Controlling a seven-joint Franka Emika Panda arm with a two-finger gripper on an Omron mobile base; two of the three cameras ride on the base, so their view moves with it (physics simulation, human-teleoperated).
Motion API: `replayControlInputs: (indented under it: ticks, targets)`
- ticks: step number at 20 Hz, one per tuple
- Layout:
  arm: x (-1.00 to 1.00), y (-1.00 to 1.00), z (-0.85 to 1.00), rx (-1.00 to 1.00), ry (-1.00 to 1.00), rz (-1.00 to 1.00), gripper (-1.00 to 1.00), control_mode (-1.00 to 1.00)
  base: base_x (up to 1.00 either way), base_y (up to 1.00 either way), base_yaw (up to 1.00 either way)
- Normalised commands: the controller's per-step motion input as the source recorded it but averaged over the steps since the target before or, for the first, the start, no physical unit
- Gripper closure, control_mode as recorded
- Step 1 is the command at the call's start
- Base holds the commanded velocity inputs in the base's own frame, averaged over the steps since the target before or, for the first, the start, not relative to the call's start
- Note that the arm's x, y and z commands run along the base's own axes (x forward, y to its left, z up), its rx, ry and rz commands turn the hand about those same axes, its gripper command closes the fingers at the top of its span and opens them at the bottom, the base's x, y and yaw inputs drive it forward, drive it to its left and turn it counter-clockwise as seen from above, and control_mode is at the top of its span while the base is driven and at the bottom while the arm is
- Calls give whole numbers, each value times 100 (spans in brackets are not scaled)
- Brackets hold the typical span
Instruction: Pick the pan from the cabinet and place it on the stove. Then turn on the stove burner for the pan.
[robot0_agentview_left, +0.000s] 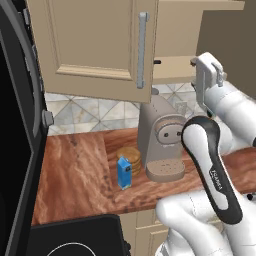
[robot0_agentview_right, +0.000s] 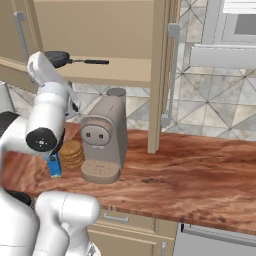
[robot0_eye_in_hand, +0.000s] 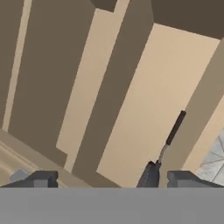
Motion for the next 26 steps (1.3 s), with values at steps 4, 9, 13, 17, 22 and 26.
replayControlInputs:
  ticks: [4, 9, 13, 17, 22, 26]
  targets:
    - [48, 0, -1, 21, 9, 29, -100, -100, 0, 0, 0]
    - [51, 2, -7, 15, 10, 28, -100, -100, 0, 0, 0]
    - [15, 0, -12, 4, 3, 5, -100, -100, 0, 0, 0]
    - [36, 2, -21, 1, 1, 8, -100, -100, 0, 0, 0]
    - [40, 11, -13, 0, 0, 14, -100, -100, 0, 0, 0]
    - [38, 9, -5, 0, 2, 16, -100, -100, 0, 0, 0]
